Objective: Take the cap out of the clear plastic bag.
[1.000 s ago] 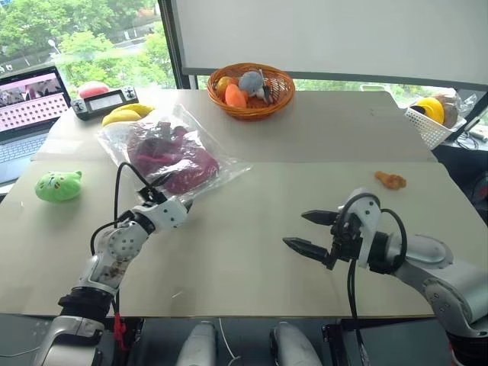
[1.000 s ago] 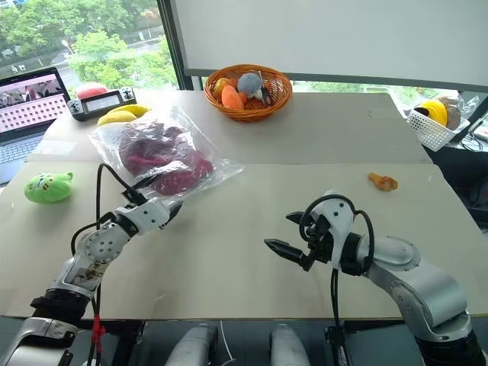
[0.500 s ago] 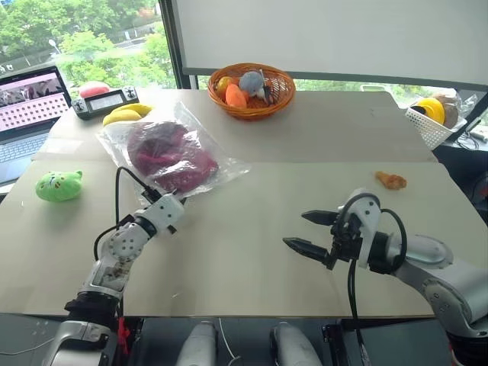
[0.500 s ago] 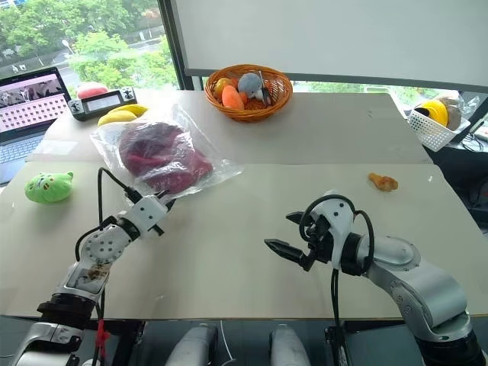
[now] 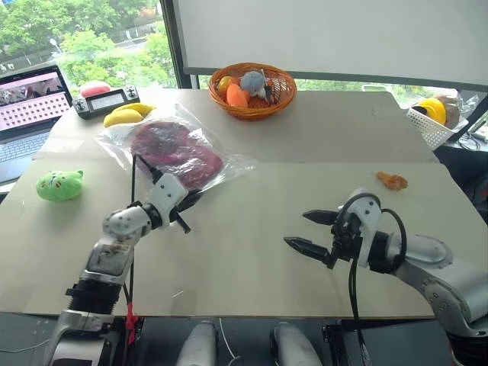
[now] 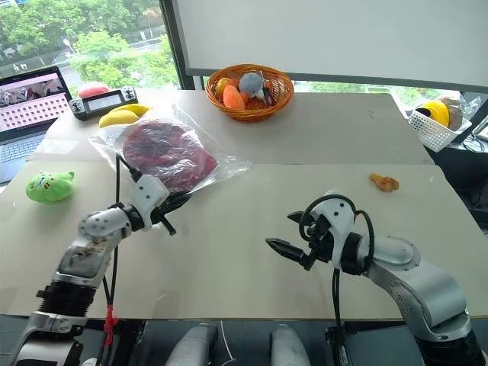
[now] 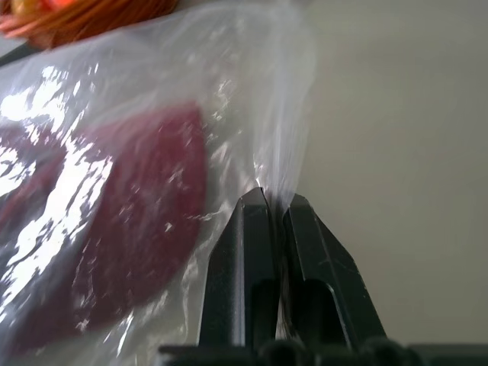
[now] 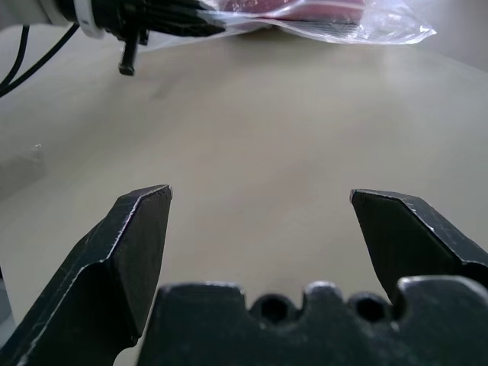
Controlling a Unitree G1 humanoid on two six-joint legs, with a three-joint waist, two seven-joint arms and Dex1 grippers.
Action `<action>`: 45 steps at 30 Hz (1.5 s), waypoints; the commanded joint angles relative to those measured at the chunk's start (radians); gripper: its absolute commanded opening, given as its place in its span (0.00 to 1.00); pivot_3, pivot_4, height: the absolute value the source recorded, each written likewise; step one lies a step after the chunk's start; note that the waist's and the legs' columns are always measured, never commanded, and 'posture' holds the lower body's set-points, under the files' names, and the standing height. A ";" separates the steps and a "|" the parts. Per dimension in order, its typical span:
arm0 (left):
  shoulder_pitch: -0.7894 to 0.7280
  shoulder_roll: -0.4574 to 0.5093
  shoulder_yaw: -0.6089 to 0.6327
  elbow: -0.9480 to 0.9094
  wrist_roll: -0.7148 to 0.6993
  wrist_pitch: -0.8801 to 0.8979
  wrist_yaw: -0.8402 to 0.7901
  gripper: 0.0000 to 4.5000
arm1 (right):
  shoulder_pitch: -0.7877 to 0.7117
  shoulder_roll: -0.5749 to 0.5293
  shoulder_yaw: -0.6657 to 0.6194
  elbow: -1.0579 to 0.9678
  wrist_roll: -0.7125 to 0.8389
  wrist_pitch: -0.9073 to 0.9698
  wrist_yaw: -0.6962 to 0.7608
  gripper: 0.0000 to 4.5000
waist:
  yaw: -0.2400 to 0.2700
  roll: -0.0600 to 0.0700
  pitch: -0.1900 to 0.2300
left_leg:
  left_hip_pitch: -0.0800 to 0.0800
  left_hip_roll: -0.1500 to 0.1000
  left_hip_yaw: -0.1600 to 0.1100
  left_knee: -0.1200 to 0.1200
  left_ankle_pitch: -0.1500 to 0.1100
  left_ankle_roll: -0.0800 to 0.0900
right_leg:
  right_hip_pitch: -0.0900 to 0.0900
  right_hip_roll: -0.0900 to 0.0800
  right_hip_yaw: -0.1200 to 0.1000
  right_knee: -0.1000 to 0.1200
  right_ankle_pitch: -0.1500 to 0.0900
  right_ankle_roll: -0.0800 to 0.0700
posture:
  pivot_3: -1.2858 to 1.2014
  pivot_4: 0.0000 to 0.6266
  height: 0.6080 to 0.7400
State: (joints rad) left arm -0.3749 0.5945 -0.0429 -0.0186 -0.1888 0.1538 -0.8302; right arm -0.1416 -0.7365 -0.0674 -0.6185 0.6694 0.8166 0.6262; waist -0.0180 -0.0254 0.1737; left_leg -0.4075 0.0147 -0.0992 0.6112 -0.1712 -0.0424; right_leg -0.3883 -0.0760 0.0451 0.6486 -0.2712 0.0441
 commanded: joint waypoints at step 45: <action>0.136 -0.029 -0.071 0.066 0.428 -0.472 0.297 0.99 | -0.008 0.008 -0.046 0.006 -0.036 -0.013 -0.005 1.00 | 0.003 0.000 0.000 | 0.001 0.000 0.000 0.001 0.000 0.000 | 0.000 0.000 0.000 0.000 -0.001 0.001 | 0.52 0.24 0.94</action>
State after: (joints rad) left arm -0.2361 0.5701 -0.1125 0.0455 0.1816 -0.3221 -0.5923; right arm -0.1427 -0.7258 -0.0871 -0.5801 0.6221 0.8085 0.6245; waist -0.0149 -0.0252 0.1736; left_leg -0.4069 0.0146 -0.0990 0.6120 -0.1712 -0.0424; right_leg -0.3878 -0.0759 0.0454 0.6485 -0.2720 0.0454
